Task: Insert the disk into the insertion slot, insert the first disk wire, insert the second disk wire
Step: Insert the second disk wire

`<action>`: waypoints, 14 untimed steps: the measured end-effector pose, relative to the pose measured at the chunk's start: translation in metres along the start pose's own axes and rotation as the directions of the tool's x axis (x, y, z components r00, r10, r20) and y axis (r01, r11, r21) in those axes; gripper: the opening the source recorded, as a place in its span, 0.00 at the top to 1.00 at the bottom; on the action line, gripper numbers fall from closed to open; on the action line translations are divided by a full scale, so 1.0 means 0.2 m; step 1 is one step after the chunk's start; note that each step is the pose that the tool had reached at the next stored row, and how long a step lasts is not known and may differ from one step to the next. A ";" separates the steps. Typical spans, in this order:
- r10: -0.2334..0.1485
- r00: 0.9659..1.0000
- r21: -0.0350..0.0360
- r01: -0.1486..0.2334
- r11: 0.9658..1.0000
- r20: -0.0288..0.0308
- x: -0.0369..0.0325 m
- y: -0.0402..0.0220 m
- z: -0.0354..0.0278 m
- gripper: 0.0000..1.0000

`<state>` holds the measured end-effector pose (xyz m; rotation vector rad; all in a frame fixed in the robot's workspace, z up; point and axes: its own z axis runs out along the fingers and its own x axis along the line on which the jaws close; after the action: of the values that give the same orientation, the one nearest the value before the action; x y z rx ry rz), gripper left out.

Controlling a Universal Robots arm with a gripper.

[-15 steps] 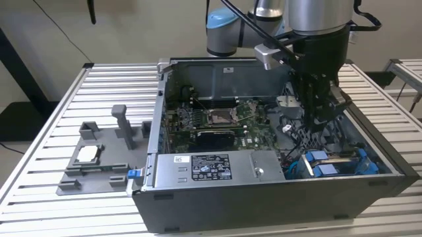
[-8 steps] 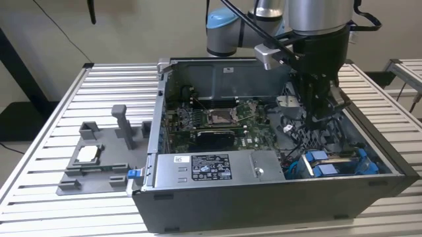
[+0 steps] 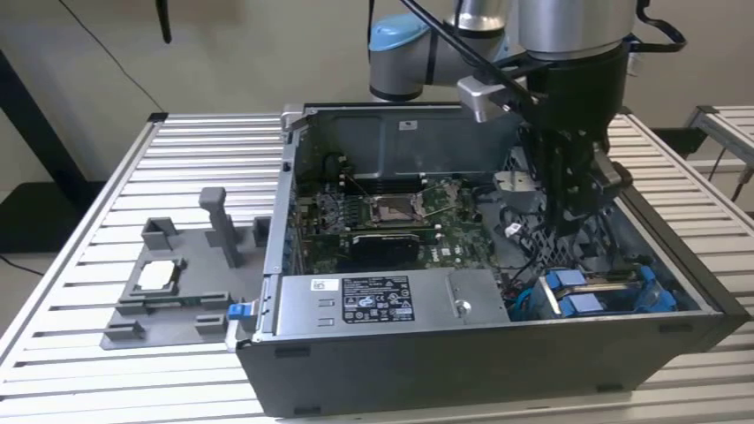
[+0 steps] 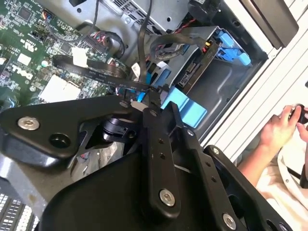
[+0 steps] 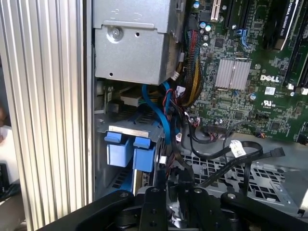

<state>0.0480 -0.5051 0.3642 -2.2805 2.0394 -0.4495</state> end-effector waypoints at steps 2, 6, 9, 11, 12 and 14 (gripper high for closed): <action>0.000 1.000 0.000 0.000 1.000 0.001 0.012 0.001 0.002 0.75; 0.006 1.000 0.002 -0.006 1.000 0.023 0.043 0.006 0.007 0.75; 0.017 0.998 0.008 -0.018 1.000 0.062 0.044 0.006 0.007 0.75; 0.022 0.997 0.009 -0.023 1.000 0.076 0.048 0.006 0.008 0.75; 0.023 0.997 0.009 -0.024 1.000 0.077 0.050 0.007 0.008 0.75; 0.026 0.996 0.009 -0.026 1.000 0.080 0.054 0.007 0.009 0.75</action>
<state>0.0480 -0.5161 0.3641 -2.2257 2.0221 -0.3607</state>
